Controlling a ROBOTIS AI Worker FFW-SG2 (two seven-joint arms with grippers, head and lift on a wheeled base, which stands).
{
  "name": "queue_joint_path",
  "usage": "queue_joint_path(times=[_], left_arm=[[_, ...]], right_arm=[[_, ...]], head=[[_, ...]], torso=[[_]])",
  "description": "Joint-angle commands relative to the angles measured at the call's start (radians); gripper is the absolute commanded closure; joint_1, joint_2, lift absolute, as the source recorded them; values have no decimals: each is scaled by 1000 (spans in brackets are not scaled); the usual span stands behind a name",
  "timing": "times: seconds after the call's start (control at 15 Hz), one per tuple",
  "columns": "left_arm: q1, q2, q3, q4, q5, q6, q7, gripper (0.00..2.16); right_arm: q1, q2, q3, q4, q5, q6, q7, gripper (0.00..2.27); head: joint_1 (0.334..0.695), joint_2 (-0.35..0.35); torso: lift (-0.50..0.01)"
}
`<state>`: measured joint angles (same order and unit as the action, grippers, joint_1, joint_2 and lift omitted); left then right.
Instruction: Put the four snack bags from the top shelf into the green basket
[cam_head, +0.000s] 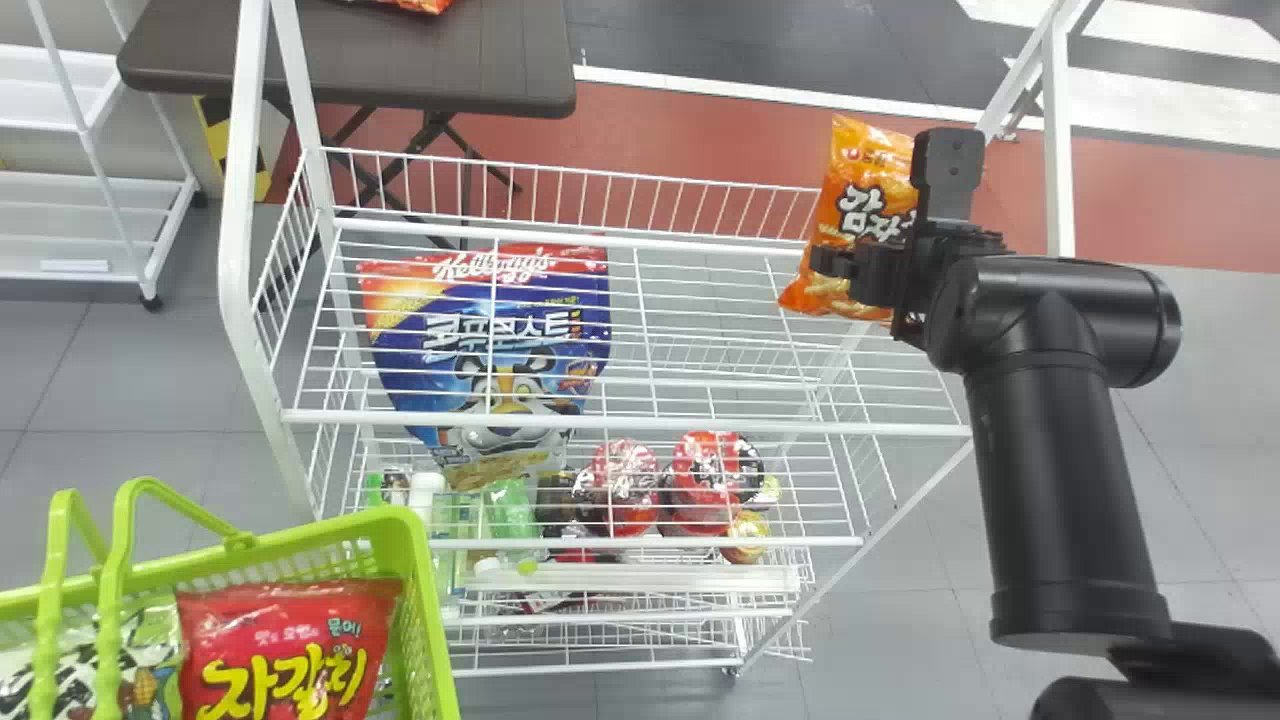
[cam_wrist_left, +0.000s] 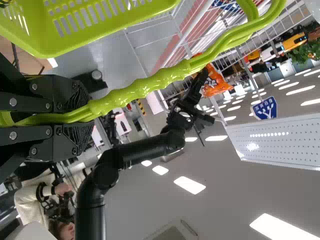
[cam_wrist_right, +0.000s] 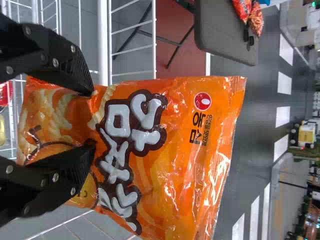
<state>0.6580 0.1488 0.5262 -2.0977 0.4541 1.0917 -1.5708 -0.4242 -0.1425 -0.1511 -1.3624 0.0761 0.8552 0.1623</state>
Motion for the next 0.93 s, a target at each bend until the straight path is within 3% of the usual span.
queue_joint_path(times=[0.0, 0.33, 0.6, 0.87], left_arm=[[0, 0, 0, 1, 0, 0, -10, 2148], [0, 0, 3, 4, 0, 0, -10, 2148], [0, 0, 6, 4, 3, 0, -10, 2148], [-1, 0, 6, 2, 5, 0, -10, 2148]], right_arm=[[18, 3, -5, -32, -7, 6, 0, 2250], [122, 4, -22, -236, -96, 68, 2, 2253], [294, 4, -25, -618, -320, 301, 23, 2253], [426, 3, 53, -897, -578, 534, 89, 2253]], head=[[695, -210], [695, -203], [695, -175], [695, -24]], torso=[[0], [0], [0], [0]])
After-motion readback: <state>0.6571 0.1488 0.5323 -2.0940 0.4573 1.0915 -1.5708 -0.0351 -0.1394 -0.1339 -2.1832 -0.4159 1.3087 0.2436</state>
